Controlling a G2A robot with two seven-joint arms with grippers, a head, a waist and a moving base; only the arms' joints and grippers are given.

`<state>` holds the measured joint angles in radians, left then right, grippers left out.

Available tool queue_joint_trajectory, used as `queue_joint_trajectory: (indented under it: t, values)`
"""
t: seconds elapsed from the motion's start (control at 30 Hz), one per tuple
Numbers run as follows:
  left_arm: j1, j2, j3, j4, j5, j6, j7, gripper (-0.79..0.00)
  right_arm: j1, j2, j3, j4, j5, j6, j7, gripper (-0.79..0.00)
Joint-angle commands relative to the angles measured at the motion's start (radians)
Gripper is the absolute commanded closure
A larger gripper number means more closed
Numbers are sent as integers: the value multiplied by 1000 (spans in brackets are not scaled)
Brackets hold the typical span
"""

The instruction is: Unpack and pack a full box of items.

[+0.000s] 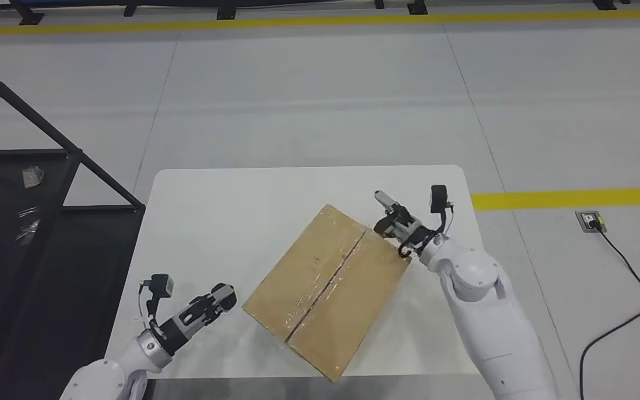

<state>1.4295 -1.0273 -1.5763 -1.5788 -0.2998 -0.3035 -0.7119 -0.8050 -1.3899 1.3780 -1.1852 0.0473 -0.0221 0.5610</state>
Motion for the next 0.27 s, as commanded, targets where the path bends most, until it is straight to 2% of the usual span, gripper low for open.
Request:
queue_joint_trajectory:
  t: [0.0, 0.13, 0.17, 0.2, 0.23]
  values:
    - [-5, -1, -2, 0, -13, -9, 4, -200, -40, 6, 34, -58, 4, -26, -39, -785]
    - [-13, -2, -10, 5, -49, -31, 5, -215, -99, 17, 78, -144, -3, -57, -72, -785]
    - [-13, -2, -13, 6, -62, -41, 2, -252, -102, 18, 80, -148, -9, -55, -76, -785]
    - [-11, -3, -18, 6, -79, -49, -2, -372, -102, 18, 80, -148, -9, -55, -76, -785]
    - [-9, -3, -23, 6, -98, -54, -6, -785, -102, 18, 80, -148, -9, -55, -76, -785]
